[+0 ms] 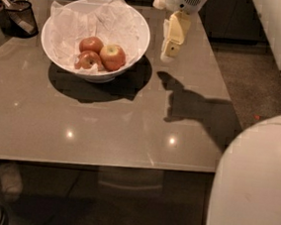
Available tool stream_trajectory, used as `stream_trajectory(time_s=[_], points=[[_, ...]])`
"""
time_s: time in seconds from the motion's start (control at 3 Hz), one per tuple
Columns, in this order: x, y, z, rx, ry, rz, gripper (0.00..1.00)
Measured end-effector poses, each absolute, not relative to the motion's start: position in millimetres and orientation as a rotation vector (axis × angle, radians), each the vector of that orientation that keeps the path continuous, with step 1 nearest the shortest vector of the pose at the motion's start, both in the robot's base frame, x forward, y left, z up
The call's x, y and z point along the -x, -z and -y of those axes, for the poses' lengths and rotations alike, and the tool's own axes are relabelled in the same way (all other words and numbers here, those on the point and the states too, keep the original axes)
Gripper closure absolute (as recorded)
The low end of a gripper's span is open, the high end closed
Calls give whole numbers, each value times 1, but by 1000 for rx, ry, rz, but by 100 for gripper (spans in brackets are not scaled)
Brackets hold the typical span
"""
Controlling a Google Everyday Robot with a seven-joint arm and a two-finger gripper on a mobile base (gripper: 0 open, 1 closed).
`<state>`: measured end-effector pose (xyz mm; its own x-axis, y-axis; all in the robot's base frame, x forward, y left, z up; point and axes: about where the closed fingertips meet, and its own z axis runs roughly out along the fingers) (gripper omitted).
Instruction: Pick apple from white bowl
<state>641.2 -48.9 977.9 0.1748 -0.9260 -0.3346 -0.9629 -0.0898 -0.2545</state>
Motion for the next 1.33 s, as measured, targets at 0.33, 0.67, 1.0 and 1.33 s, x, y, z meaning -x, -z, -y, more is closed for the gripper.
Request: stream_trajectory(time_s=[0.33, 0.67, 1.0, 1.33], points=[[-652, -972, 31, 2081, -155, -1747, 0], [-659, -969, 17, 2099, -173, -1719, 19], [-664, -969, 7, 2112, -182, -1697, 30], [-667, -968, -2, 2126, -189, -1679, 30]])
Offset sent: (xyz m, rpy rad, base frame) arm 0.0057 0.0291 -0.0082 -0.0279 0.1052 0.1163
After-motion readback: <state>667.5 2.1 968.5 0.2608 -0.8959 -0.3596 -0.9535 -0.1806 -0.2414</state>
